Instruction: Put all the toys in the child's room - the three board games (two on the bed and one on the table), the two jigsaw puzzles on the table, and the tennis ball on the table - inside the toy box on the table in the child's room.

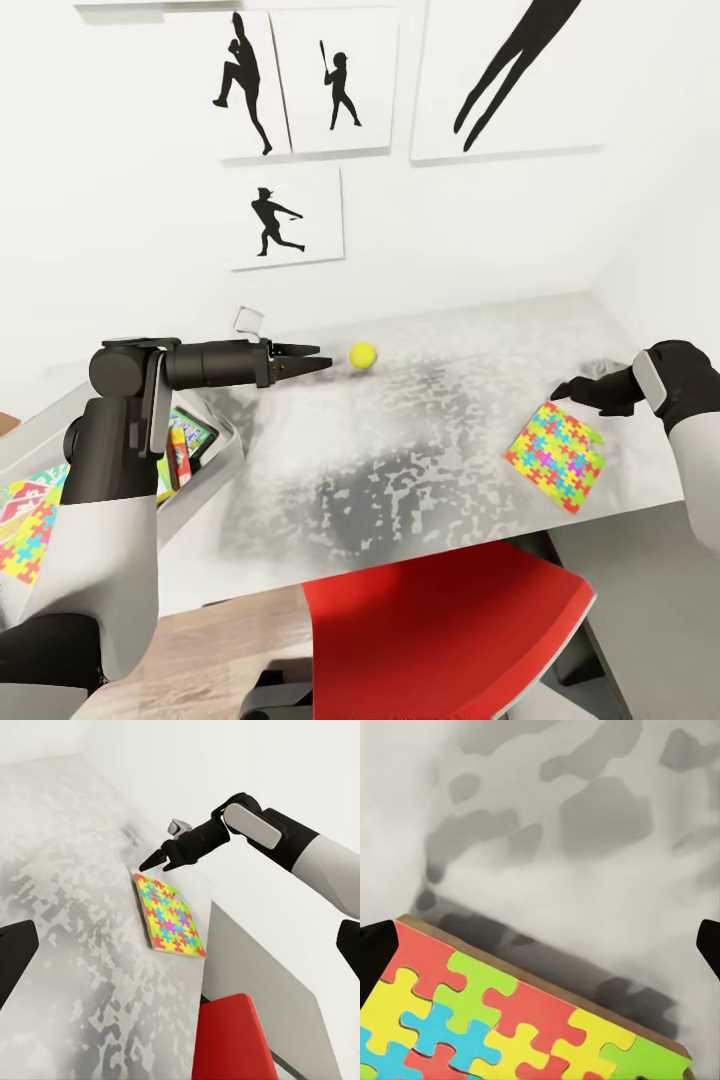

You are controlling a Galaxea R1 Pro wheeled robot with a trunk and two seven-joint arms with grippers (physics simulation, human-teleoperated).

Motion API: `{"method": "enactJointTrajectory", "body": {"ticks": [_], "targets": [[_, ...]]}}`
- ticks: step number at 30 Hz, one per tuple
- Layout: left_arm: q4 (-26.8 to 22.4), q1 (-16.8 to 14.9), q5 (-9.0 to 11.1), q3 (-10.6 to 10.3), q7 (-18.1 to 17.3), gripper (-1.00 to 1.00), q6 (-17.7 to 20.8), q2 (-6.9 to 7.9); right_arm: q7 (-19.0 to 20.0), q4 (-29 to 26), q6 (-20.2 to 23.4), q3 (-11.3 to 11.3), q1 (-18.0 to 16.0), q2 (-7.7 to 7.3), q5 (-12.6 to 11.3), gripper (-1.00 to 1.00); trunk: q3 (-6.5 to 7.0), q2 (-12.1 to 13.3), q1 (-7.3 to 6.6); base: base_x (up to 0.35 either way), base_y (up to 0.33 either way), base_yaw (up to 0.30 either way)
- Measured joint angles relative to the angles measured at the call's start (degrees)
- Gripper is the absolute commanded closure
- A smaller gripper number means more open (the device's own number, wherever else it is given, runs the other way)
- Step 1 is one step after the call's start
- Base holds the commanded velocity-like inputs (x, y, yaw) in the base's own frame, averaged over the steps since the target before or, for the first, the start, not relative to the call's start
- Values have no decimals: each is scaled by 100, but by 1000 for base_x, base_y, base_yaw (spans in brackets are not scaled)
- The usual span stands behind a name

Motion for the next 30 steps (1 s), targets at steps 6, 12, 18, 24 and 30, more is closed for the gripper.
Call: {"method": "enactJointTrajectory", "body": {"ticks": [6, 12, 18, 24, 30], "targets": [[0, 0, 0, 0, 0, -100, 1, -1, -3, -12, 2, 2, 1, 2, 16, -100, 0, 0, 0, -6, 12, 0], [-2, -3, 0, 0, 0, -100, 2, -3, -26, -20, -1, 12, -11, -4, 172, -100, 0, 0, -1, -1, 69, 0], [-2, -36, 0, 0, 1, -100, 2, -9, -14, -24, 1, 6, -11, 0, 120, -100, 0, 0, -1, 0, 78, 0], [-2, -43, 0, 0, 1, -100, 2, -7, -16, 332, -3, 12, -11, 2, 174, -100, -1, 2, 1, 0, 180, 0], [-1, -44, -2, 0, 6, -100, 2, -10, -14, 333, -2, 17, -12, 2, 174, -100, -1, 2, 1, 0, 72, 0]]}}
